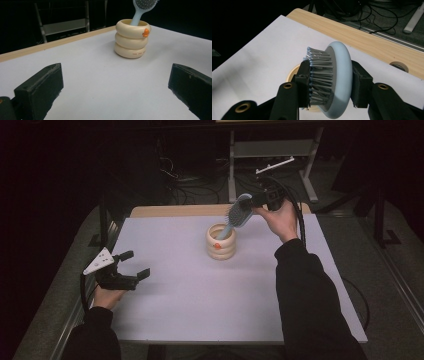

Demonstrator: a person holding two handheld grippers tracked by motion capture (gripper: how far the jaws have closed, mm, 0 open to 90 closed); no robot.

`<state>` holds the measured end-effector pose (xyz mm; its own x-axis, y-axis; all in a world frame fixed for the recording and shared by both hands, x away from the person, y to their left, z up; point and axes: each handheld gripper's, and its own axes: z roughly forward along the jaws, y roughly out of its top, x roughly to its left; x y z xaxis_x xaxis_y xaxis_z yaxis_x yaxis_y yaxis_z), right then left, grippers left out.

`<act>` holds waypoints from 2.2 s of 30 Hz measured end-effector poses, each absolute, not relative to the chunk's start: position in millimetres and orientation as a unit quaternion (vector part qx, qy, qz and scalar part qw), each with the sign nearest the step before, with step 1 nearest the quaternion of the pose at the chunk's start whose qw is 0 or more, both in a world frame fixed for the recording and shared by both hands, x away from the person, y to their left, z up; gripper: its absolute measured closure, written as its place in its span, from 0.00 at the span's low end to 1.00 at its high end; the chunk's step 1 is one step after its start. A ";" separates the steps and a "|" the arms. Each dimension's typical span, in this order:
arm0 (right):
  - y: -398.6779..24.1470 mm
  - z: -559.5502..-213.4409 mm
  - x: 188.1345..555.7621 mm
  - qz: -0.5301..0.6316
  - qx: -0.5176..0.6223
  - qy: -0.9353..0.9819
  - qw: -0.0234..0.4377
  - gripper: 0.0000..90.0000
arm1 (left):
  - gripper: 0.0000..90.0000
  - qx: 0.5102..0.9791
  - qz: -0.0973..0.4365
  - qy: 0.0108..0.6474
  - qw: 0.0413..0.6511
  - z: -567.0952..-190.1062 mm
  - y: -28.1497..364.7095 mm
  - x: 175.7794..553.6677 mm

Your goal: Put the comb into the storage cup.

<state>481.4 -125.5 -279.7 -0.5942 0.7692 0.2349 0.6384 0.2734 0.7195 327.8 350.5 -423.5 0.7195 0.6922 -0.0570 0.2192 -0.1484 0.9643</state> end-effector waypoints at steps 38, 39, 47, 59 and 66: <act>-117.7 -309.5 492.5 0.408 0.459 0.788 0.047 0.45 | 0.00 0.722 0.206 0.320 0.578 -424.0 353.7 325.9; -117.9 -310.2 492.2 0.407 0.458 0.788 0.049 0.42 | 0.00 0.723 0.205 0.319 0.578 -424.1 353.6 326.1; -121.6 -318.3 488.3 0.412 0.460 0.783 0.076 0.13 | 0.00 0.722 0.202 0.318 0.580 -423.9 354.5 325.7; -136.3 -321.2 476.9 0.439 0.431 0.785 0.070 0.00 | 0.00 0.726 0.198 0.317 0.578 -424.6 354.1 326.5; -151.3 -325.6 470.0 0.449 0.422 0.785 0.066 0.00 | 0.00 0.728 0.193 0.316 0.578 -424.6 353.9 326.4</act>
